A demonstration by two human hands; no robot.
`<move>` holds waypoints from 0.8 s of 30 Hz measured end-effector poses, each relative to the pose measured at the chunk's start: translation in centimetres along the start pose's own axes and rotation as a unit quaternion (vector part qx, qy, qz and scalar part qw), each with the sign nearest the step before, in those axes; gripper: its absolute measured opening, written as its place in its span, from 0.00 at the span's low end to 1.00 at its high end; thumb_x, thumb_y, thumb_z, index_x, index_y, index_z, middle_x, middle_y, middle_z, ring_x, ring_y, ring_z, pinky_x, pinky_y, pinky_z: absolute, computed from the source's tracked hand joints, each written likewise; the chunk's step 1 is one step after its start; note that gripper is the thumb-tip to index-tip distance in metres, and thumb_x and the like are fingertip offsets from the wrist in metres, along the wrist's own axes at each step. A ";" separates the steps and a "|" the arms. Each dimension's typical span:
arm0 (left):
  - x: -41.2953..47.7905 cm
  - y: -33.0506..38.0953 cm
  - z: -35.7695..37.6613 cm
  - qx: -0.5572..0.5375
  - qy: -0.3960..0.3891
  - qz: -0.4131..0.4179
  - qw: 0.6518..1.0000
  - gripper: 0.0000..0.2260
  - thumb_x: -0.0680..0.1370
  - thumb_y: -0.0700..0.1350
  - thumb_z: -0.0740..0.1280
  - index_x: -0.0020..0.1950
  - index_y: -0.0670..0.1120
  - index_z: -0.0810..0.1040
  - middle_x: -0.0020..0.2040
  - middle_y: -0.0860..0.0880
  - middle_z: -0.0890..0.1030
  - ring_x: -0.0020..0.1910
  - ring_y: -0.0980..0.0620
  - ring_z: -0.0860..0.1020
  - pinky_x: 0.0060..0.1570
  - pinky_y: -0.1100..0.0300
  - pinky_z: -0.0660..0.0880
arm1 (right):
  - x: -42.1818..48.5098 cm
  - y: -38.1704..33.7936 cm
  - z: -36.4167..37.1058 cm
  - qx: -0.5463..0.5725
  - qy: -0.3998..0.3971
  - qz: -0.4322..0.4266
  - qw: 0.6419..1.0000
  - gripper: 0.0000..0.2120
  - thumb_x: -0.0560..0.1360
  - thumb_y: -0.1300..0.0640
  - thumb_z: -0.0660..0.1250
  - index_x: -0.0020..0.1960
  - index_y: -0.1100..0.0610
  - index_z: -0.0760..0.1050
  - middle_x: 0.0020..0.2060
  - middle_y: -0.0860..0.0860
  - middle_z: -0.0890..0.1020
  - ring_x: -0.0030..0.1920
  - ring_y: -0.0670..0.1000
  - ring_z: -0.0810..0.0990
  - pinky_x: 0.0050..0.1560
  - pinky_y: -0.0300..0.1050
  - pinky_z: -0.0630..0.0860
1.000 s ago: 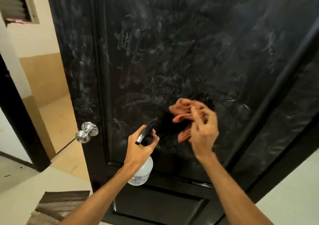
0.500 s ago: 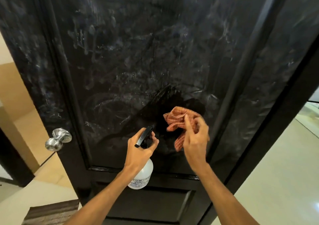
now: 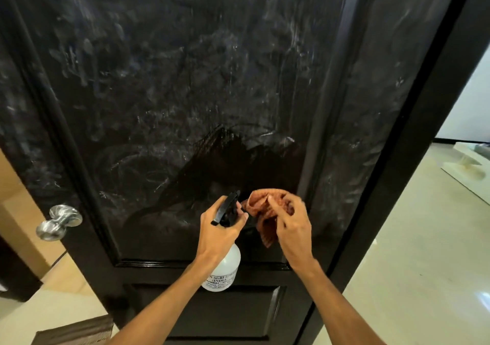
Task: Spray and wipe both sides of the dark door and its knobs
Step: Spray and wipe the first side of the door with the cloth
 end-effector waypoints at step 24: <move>-4.3 -5.5 0.1 0.086 0.030 -0.072 0.993 0.08 0.75 0.37 0.77 0.44 0.47 0.80 0.37 0.51 0.82 0.38 0.55 0.81 0.44 0.65 0.76 | -3.4 -0.6 1.8 0.126 0.086 0.232 0.961 0.20 0.72 0.75 0.67 0.60 0.61 0.80 0.58 0.54 0.72 0.57 0.52 0.77 0.58 0.51 0.78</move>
Point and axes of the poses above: each hand's wrist, its own x-axis towards the middle knuckle, its own z-axis out of the palm, y = z × x, the point moved 3 cm from there along x, towards the middle knuckle
